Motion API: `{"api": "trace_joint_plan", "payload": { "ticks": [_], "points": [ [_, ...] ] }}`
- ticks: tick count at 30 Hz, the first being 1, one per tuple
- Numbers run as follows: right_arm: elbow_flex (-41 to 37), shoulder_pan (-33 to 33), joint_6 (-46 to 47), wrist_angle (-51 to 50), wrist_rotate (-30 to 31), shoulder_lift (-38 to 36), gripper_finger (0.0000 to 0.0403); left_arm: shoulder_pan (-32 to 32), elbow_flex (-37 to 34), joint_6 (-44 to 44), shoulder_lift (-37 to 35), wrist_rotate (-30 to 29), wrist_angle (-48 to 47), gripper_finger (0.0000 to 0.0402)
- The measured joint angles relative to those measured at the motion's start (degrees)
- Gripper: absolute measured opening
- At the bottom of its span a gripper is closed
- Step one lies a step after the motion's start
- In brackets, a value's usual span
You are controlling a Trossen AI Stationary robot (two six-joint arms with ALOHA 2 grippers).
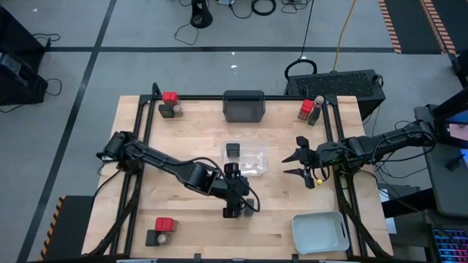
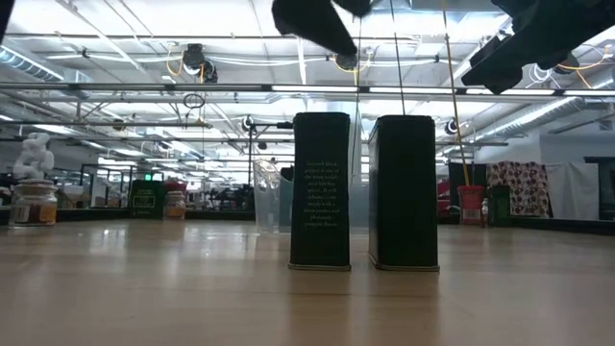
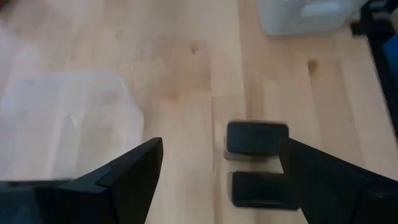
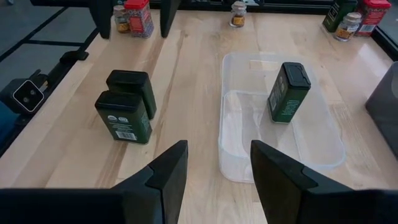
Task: Sort spices by type
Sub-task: Put the green seasoning bottle into the transparent bin
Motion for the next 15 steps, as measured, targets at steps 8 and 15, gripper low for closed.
{"api": "trace_joint_plan", "payload": {
  "ticks": [8, 15],
  "points": [
    [0.0, 0.0, 0.0, 0.0, 0.0, 0.0, 0.0157, -0.6, 0.0, -1.6, 3.3, 4.6, 1.5, 0.0325],
    [0.0, 0.0, 0.0, -0.1, 0.0, 0.0, 0.0157, -1.2, 0.0, -2.4, 6.1, 4.9, 1.2, 0.0325]
  ]
}}
